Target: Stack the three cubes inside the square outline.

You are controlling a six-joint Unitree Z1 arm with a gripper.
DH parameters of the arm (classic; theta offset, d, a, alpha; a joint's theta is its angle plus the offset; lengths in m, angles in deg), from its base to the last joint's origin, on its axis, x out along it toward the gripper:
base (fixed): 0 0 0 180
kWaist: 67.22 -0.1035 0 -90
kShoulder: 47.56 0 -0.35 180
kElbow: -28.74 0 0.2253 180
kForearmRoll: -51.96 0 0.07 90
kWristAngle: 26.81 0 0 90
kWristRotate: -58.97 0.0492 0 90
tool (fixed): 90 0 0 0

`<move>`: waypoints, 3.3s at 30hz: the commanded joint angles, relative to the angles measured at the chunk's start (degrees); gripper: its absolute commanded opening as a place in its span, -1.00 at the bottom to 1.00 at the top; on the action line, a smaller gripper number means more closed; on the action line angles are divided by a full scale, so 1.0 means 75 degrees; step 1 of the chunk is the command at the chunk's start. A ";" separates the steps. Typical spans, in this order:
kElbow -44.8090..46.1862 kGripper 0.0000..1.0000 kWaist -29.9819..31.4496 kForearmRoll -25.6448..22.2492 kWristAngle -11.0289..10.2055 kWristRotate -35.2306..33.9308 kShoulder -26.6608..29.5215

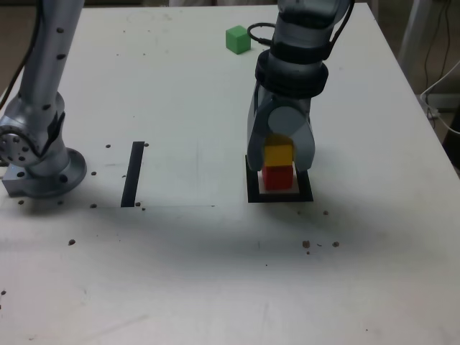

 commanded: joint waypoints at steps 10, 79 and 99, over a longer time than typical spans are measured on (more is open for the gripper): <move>0.0200 0.67 0.0039 0.0075 0.0053 0.0079 -0.0011; -0.3579 0.99 -0.6575 -0.1495 -0.1358 0.3328 -0.1716; -0.5929 0.92 -0.7085 -0.2300 -0.1044 0.3500 -0.3337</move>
